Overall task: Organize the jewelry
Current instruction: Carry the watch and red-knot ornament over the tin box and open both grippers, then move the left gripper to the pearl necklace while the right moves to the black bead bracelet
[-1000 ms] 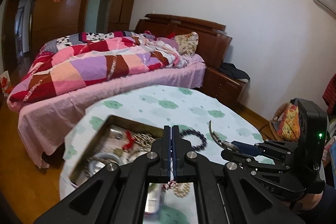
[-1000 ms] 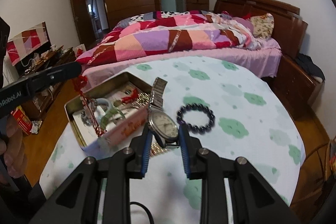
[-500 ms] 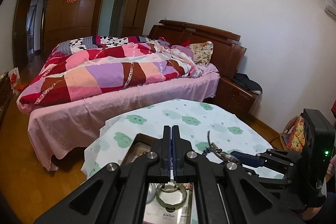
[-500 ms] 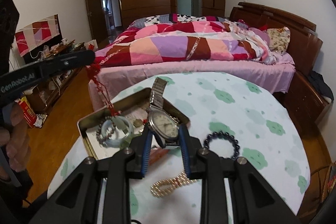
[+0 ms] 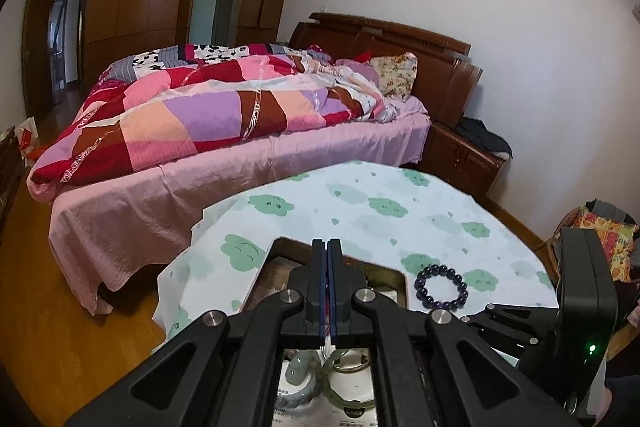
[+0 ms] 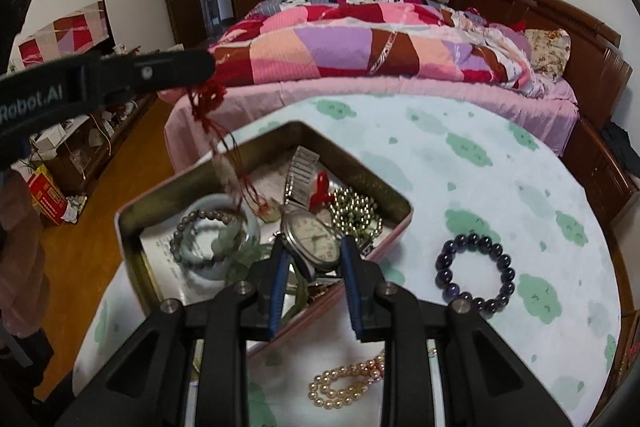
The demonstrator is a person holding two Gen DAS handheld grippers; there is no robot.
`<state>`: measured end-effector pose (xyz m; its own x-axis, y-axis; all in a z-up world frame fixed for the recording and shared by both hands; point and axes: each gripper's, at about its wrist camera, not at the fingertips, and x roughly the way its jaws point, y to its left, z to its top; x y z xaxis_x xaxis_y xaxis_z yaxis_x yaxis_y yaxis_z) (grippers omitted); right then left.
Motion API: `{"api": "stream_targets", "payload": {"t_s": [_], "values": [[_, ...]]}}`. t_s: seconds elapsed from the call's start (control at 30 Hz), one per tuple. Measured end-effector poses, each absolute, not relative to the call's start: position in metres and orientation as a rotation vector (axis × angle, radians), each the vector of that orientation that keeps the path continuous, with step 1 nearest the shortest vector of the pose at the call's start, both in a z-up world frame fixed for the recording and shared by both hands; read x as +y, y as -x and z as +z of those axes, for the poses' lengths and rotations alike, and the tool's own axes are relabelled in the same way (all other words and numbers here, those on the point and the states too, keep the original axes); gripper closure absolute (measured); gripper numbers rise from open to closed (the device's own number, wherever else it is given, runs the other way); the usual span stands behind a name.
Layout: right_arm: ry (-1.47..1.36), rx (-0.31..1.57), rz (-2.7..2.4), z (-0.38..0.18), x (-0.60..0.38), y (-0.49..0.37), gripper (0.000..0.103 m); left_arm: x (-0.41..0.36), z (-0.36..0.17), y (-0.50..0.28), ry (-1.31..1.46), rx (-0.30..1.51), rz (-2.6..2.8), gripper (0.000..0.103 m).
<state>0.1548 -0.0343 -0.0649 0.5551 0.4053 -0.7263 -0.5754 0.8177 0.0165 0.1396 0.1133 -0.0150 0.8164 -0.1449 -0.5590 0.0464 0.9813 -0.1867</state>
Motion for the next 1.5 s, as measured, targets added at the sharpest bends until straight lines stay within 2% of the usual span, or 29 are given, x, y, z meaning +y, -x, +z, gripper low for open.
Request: {"api": "stream_targets", "payload": {"t_s": [0.4,0.53,0.6,0.63,0.67,0.7,0.73,1.13,1.5], "values": [[0.259,0.826,0.589,-0.075,-0.022,-0.151,0.074,0.107,-0.052,-0.149,0.124,0.685,-0.075,0.103],[0.246,0.831,0.594,-0.076,-0.022,-0.152,0.070,0.105,-0.057,-0.150,0.125,0.716,-0.075,0.100],[0.240,0.828,0.606,-0.075,-0.024,-0.152,0.062,0.103,-0.057,-0.149,0.114,0.717,-0.067,0.088],[0.239,0.818,0.607,-0.074,-0.025,-0.150,0.051,0.103,-0.057,-0.148,0.112,0.714,-0.051,0.061],[0.239,0.805,0.604,-0.071,-0.026,-0.148,0.036,0.102,-0.056,-0.146,0.111,0.701,-0.037,0.030],[0.240,0.792,0.595,-0.069,-0.026,-0.146,0.030,0.102,-0.053,-0.141,0.109,0.665,-0.014,0.021],[0.239,0.778,0.593,-0.067,-0.027,-0.144,0.028,0.102,-0.050,-0.138,0.110,0.639,-0.019,0.019],[0.174,0.786,0.549,-0.066,-0.067,-0.144,0.025,0.093,-0.050,-0.132,0.155,0.665,-0.042,0.019],[0.127,0.807,0.468,-0.073,-0.122,-0.137,0.025,0.053,-0.052,-0.119,0.075,0.666,-0.072,0.019]]}}
